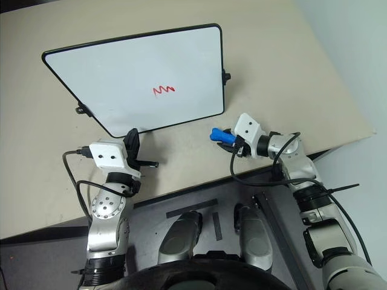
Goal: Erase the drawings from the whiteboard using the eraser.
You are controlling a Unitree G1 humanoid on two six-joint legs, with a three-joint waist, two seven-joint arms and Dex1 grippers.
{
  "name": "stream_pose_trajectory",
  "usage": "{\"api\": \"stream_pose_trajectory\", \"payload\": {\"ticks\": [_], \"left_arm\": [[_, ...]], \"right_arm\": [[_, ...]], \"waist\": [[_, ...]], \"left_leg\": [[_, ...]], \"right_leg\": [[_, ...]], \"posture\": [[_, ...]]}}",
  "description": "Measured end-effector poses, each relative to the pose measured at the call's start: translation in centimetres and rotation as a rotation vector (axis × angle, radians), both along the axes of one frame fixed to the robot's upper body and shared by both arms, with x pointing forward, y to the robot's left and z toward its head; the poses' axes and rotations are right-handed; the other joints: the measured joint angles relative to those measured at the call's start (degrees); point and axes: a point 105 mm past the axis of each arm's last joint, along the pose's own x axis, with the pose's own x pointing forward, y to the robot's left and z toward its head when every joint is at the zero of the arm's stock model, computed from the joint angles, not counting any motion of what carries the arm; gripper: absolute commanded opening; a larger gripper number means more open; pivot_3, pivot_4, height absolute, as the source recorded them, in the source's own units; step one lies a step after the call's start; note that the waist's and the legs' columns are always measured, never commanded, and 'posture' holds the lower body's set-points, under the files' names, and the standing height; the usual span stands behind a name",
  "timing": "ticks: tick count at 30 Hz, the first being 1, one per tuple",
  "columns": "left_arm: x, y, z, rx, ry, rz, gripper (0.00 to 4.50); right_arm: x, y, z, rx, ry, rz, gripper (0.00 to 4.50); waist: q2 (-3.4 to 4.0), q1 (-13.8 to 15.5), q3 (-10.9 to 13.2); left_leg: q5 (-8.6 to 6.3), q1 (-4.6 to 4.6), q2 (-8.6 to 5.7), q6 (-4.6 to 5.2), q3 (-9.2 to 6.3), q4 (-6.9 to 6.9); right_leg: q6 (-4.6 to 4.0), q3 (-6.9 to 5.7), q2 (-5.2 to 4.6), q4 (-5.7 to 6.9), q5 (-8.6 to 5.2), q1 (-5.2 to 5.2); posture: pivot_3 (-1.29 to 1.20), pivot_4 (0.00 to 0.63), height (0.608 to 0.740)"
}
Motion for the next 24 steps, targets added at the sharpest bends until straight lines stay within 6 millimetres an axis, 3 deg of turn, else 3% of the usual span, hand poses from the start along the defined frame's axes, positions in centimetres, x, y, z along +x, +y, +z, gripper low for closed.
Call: {"api": "stream_pose_trajectory", "payload": {"ticks": [12, 15, 18, 24], "left_arm": [[0.09, -0.11, 0.09, -0.002, -0.007, -0.003, 0.0], [0.09, -0.11, 0.09, -0.003, -0.007, -0.003, 0.0], [0.09, -0.13, 0.08, -0.003, -0.006, -0.003, 0.0], [0.08, -0.16, 0.07, -0.003, -0.006, -0.005, 0.0]], "right_arm": [[0.19, 0.06, 0.25, 0.018, 0.005, -0.011, 2.54], [0.27, -0.02, 0.3, 0.023, 0.009, -0.019, 1.93], [0.25, 0.08, 0.26, 0.026, 0.014, -0.019, 1.01], [0.23, 0.14, 0.45, 0.028, 0.006, -0.016, 0.44]], "waist": [[0.0, 0.0, 0.0], [0.0, 0.0, 0.0], [0.0, 0.0, 0.0], [0.01, 0.0, 0.0]], "left_leg": [[0.0, -0.01, 0.0, 0.0, 0.0, 0.0], [0.0, 0.0, 0.0, 0.0, 0.0, 0.0], [0.0, 0.0, 0.0, 0.0, 0.0, 0.0], [0.0, 0.0, 0.0, 0.0, 0.0, 0.0]], "right_leg": [[0.0, 0.0, 0.0, -0.01, 0.0, 0.0], [0.0, 0.0, 0.0, 0.0, 0.0, 0.0], [0.0, 0.0, 0.01, 0.0, 0.0, 0.0], [0.0, 0.0, 0.01, 0.0, 0.0, 0.0]], "posture": [[0.0, 0.15, 0.74], [0.0, 0.15, 0.74], [0.0, 0.15, 0.74], [0.0, 0.15, 0.74]]}}
